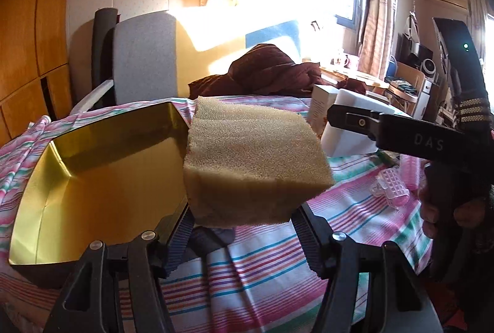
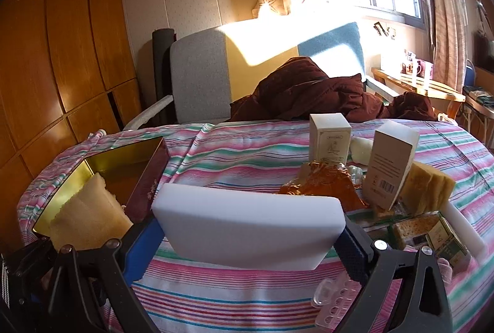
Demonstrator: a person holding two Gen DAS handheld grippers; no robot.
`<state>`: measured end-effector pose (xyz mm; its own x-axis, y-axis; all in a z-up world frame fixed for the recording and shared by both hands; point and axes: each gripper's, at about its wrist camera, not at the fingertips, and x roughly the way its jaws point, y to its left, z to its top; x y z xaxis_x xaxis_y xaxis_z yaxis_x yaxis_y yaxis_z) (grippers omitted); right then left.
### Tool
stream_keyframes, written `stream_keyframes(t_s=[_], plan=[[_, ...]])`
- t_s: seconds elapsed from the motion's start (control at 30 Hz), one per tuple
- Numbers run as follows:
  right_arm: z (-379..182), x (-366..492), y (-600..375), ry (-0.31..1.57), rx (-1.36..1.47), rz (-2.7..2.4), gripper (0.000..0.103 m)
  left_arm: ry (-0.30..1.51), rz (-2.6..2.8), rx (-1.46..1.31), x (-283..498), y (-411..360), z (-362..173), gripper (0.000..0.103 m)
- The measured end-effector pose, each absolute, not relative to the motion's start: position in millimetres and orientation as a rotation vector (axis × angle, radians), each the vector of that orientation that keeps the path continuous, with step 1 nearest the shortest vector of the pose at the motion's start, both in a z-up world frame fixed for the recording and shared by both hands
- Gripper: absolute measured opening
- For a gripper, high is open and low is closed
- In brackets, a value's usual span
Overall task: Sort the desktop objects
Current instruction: 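Carry both sponges over the gold tin and open both grippers to drop them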
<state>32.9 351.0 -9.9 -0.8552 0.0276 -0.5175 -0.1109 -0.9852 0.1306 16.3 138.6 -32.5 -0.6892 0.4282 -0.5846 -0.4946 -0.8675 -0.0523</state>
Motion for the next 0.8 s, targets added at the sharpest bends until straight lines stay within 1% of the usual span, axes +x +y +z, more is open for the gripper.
stream_keyframes(t_s=[0.17,0.43,0.6,0.73,0.8], plan=[[0,11,321,0.224,-0.847,3.038,0.099,0.096,2.601,-0.856,-7,101,-29,0.064],[10,-47,261,0.226,-0.966,3.174,0.100,0.074,2.735,-0.949,-52,44,-28,0.064],[11,-96,216,0.165,-1.090,3.218,0.100,0.042,2.765,-1.032,-79,18,-34,0.065],[3,-136,185,0.133,-1.219,3.205,0.100,-0.073,2.730,-1.087,-94,-3,-39,0.066],[-3,-154,173,0.119,-1.286,3.192,0.100,-0.170,2.699,-1.108,-100,-14,-42,0.067]])
